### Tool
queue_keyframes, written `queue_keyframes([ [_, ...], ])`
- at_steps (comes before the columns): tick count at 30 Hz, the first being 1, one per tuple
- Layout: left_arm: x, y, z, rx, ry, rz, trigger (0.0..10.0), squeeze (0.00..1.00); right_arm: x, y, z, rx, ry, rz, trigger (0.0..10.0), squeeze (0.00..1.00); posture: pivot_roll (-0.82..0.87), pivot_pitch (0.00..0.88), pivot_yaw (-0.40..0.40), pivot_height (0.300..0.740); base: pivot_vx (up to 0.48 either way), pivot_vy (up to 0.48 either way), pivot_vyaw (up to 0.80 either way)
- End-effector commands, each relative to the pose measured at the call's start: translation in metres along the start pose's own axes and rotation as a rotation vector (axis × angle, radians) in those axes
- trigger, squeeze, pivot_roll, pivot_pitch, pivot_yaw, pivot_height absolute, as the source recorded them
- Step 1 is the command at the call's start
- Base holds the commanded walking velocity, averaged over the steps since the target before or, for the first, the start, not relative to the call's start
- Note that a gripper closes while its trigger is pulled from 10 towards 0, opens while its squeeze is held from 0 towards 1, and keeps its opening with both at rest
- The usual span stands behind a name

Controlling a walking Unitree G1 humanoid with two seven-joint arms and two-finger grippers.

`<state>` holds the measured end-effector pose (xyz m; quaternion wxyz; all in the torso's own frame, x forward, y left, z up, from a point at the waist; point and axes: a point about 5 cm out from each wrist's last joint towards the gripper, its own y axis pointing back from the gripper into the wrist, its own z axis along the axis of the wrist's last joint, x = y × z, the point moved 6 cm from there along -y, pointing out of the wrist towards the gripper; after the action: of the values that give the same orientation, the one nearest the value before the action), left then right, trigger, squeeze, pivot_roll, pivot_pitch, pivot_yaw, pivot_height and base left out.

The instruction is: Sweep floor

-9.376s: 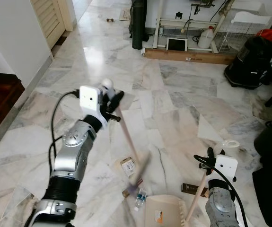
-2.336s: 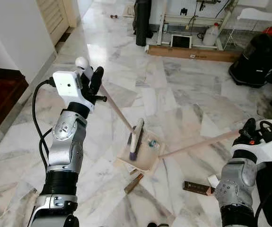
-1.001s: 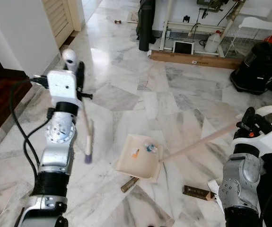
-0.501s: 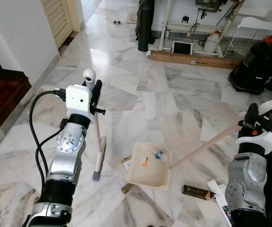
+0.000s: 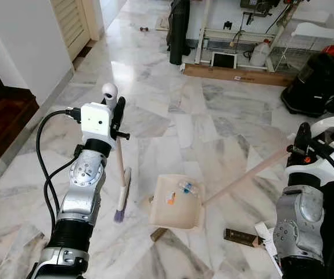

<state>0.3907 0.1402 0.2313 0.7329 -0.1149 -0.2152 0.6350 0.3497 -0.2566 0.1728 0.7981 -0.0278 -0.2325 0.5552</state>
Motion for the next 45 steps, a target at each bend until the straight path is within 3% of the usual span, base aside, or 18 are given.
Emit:
queue_keyframes([
  [1,0.005,-0.007,0.013,-0.054,-0.010,0.014,10.0,0.00,0.006,-0.004,0.021,-0.079,-0.013,0.011,10.0,0.00,0.07,0.038,-0.032,0.740,0.000,0.000,0.78],
  [14,0.010,-0.007,0.015,-0.065,-0.014,0.042,10.0,0.00,0.008,-0.006,0.021,-0.072,-0.025,0.013,10.0,0.00,0.07,0.029,-0.045,0.740,0.000,0.000,0.80],
  [45,0.006,-0.004,0.006,-0.042,-0.034,0.031,10.0,0.00,0.011,-0.006,0.019,-0.067,-0.051,0.010,10.0,0.00,0.07,0.000,-0.041,0.740,0.000,0.000,0.80],
])
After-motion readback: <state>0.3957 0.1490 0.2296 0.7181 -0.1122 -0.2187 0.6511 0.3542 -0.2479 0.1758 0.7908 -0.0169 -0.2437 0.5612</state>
